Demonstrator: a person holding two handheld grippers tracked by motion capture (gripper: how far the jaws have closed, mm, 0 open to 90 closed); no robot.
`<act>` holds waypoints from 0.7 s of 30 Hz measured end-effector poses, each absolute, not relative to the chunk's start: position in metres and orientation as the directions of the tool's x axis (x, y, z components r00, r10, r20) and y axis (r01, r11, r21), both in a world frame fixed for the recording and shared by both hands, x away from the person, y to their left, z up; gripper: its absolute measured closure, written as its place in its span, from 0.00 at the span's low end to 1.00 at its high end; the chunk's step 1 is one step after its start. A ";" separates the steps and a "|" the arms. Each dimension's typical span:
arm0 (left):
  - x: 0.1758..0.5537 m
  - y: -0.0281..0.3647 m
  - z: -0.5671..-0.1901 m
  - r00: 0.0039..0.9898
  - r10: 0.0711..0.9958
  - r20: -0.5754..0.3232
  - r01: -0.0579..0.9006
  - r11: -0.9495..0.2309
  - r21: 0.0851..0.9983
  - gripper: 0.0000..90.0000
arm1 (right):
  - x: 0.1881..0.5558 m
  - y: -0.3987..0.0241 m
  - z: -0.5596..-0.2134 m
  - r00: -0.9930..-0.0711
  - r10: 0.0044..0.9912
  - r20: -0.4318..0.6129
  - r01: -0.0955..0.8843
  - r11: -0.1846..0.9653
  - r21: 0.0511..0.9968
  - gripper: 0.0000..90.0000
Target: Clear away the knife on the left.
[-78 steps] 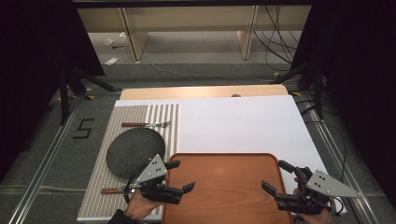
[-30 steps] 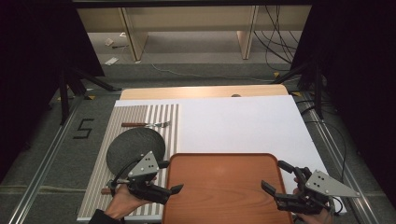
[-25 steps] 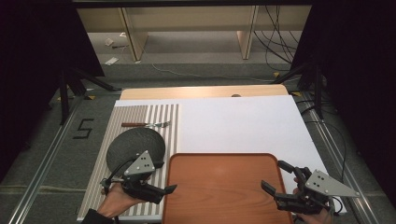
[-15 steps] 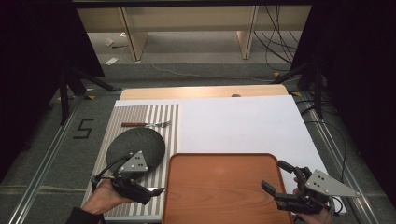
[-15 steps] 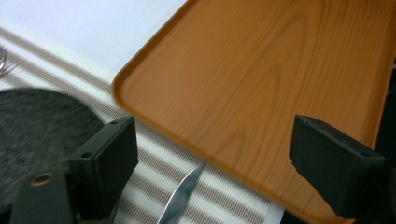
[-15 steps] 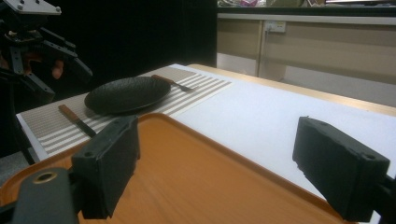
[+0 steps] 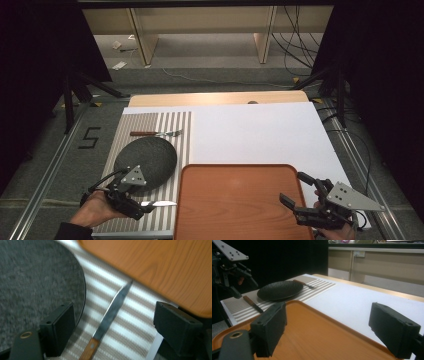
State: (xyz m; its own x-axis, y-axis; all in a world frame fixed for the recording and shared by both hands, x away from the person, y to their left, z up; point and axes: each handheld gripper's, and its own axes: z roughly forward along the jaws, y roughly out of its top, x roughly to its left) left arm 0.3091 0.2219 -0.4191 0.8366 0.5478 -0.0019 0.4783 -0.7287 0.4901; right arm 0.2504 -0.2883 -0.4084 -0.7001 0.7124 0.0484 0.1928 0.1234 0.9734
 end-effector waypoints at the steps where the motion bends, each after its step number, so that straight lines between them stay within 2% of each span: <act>1: 0.310 0.224 -0.421 0.837 0.547 -0.006 0.485 -0.738 0.469 0.20 | 0.250 -0.288 -0.408 -0.700 0.712 0.048 0.194 0.125 0.973 0.18; 11: 0.316 0.241 -0.434 0.830 0.558 -0.017 0.528 -0.776 0.346 0.27 | 0.251 -0.289 -0.408 -0.699 0.713 0.048 0.194 0.124 0.973 0.18; 21: 0.322 0.249 -0.444 0.821 0.570 0.016 0.548 -0.797 0.252 0.34 | 0.251 -0.289 -0.408 -0.700 0.712 0.046 0.193 0.127 0.973 0.18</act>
State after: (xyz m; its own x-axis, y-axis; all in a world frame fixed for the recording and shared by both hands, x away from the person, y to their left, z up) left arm 0.3224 0.2490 -0.4444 0.8215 0.5700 0.0156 0.5485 -0.7973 0.2519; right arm 0.2510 -0.2886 -0.4083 -0.7004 0.7123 0.0464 0.1932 0.1266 0.9729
